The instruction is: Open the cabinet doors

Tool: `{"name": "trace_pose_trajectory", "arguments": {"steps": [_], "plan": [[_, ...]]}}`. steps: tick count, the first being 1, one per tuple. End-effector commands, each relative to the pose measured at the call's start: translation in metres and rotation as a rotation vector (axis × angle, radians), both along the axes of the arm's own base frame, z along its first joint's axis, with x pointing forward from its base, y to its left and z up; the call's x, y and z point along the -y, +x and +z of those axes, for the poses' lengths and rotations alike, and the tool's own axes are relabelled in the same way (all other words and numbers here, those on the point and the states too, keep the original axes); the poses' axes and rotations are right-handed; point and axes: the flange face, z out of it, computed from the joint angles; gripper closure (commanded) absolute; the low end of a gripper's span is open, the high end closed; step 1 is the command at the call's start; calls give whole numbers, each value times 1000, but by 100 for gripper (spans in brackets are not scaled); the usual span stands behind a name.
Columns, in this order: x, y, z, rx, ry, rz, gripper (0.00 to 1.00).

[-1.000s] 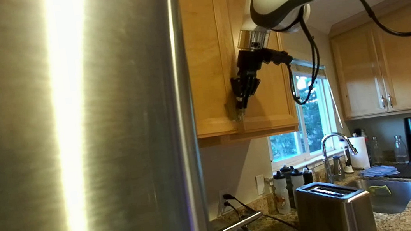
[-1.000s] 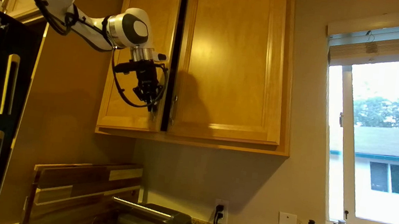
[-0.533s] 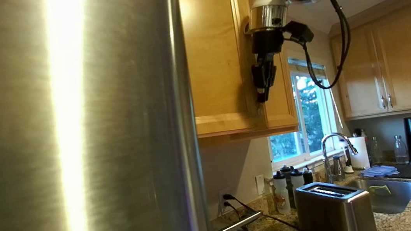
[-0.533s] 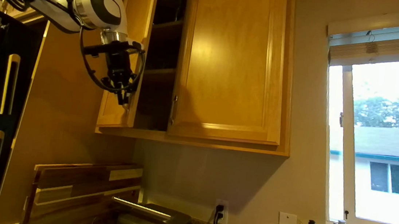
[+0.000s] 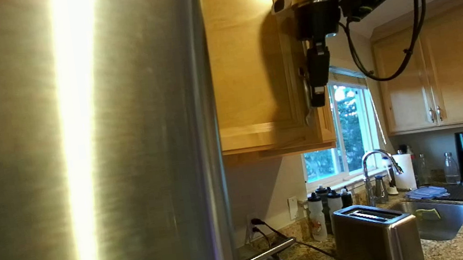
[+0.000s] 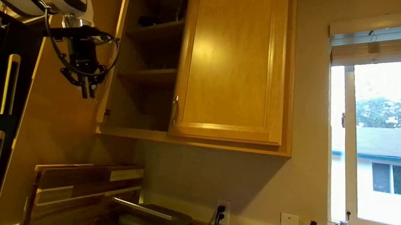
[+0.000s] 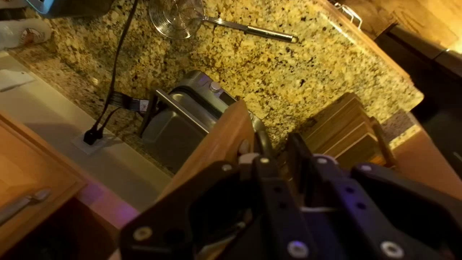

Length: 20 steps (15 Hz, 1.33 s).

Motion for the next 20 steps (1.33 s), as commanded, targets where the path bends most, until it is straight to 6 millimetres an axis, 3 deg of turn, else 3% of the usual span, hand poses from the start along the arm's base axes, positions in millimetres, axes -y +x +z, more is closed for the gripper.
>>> {"name": "trace_pose_trajectory", "arguments": {"steps": [1,4,6,7,10,17,20], "plan": [[-34,-11,-3,-25,-28,184,91],[-37,-13,-5,-29,-17,327,91],[-28,-8,-9,-31,40,376,86],[-16,-5,-13,-45,81,352,63],[34,0,-31,-113,220,198,52],[122,-7,-54,-130,384,-134,5],[161,13,-47,13,397,-189,0]]}}
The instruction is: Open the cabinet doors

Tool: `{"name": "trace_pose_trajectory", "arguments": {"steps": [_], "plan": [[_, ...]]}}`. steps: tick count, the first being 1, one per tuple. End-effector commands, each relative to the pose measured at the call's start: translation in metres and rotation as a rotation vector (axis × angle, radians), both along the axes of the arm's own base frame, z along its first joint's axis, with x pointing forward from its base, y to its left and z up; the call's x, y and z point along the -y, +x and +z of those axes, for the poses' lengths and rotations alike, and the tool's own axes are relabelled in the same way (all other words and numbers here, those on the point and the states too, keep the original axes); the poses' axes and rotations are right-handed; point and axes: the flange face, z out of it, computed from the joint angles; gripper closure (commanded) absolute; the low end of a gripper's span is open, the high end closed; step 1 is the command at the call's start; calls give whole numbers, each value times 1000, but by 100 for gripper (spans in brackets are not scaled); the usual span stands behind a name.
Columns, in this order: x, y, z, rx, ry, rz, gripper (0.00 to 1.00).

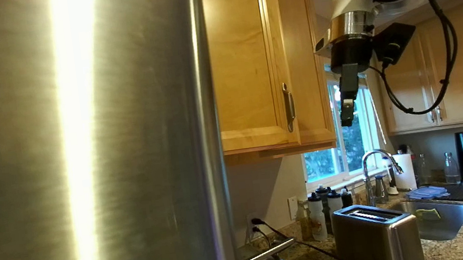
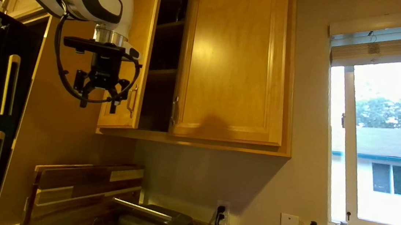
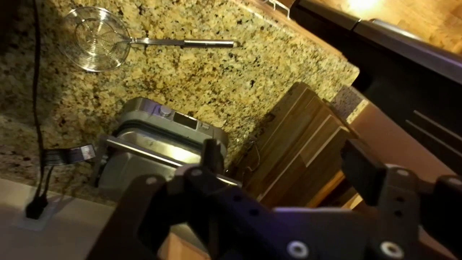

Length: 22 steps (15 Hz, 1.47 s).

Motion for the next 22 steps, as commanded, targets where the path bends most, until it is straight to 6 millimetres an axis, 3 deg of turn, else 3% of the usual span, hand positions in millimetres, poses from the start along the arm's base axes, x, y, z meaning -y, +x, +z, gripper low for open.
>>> {"name": "trace_pose_trajectory", "arguments": {"steps": [1,6,9,14,22], "plan": [[41,15,6,162,13,-82,0],[80,68,16,380,11,14,0],[90,94,13,432,37,77,0],[78,123,9,467,121,250,0],[42,134,16,508,190,497,0]]}}
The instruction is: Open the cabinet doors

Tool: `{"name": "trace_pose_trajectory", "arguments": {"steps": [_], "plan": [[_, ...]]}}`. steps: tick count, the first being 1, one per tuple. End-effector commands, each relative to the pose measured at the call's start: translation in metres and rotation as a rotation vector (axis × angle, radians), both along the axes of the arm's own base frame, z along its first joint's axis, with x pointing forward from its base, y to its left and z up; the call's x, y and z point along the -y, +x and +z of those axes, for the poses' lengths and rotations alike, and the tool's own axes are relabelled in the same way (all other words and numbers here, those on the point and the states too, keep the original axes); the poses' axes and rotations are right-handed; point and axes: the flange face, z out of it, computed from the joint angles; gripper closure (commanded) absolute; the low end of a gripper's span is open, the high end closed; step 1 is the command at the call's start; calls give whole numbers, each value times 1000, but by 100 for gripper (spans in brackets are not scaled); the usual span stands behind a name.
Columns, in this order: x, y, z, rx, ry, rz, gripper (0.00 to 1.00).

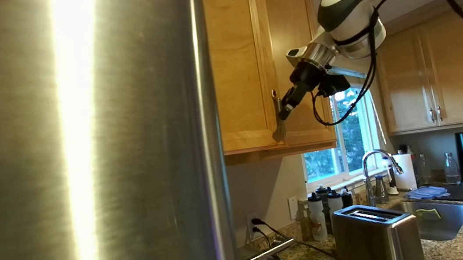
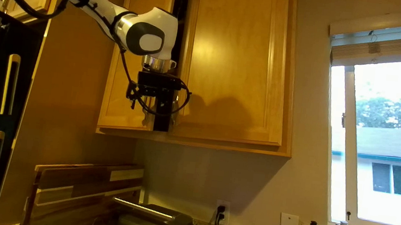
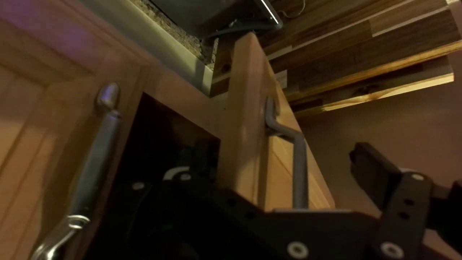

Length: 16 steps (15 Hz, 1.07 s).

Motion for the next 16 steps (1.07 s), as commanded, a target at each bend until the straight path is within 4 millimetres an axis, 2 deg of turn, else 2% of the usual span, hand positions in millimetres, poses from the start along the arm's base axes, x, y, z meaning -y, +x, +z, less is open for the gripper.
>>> {"name": "trace_pose_trajectory", "arguments": {"steps": [1,6,16], "plan": [[-13,-5,5,-4,-6,87,0],[-26,-32,-2,-129,-66,32,0],[-62,-111,-3,-125,-287,144,0]]}}
